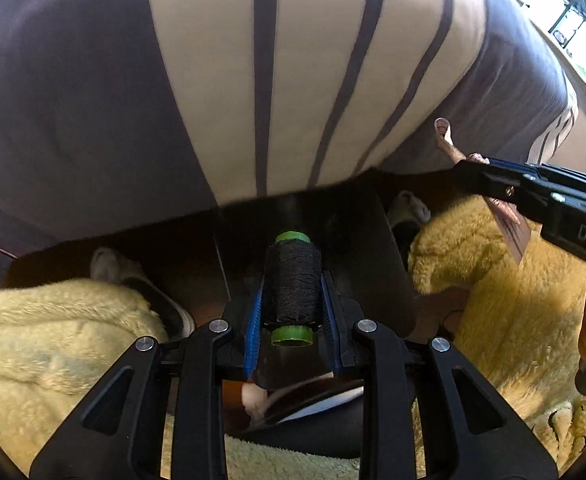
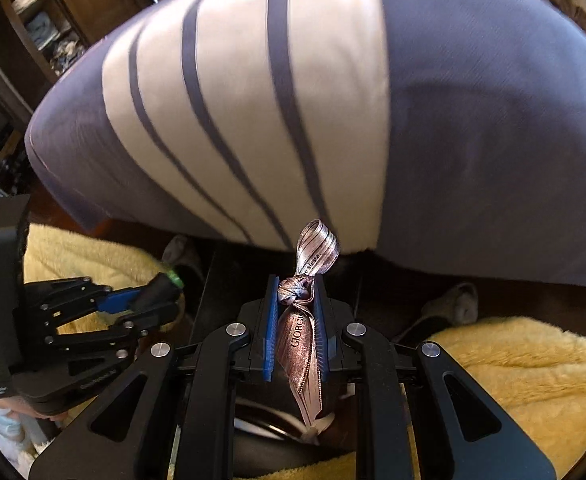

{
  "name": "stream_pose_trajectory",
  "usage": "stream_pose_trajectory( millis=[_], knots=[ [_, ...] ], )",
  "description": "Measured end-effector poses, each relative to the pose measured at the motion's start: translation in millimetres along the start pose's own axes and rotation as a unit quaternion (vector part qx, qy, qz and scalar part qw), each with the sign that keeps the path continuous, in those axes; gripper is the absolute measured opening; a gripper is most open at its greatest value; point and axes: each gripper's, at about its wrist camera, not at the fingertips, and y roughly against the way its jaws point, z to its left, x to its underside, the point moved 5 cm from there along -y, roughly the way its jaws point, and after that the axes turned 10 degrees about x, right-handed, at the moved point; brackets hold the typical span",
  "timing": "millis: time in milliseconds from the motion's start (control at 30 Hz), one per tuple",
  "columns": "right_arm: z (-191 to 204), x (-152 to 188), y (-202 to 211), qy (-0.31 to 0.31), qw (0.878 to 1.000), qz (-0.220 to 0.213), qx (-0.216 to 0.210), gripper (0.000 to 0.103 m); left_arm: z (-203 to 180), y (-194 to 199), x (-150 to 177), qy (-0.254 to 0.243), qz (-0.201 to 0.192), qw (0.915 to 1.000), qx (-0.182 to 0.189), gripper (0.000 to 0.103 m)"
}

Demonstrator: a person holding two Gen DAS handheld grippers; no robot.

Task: Collect trash
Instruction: 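Lower the spool and ribbon into the floor bin and open both tools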

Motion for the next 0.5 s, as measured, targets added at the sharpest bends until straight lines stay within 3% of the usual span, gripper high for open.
stream_pose_trajectory(
  millis=[200,500],
  knots=[
    [7,10,-26,0.003,0.999,0.046,-0.006,0.017,2,-23,6,0.003,0.032,0.9994,0.009,0.025],
    [13,7,-36,0.007,0.998,0.062,-0.002,0.022,-1,-31,8,0.003,0.047,0.9985,0.027,0.026]
  ],
)
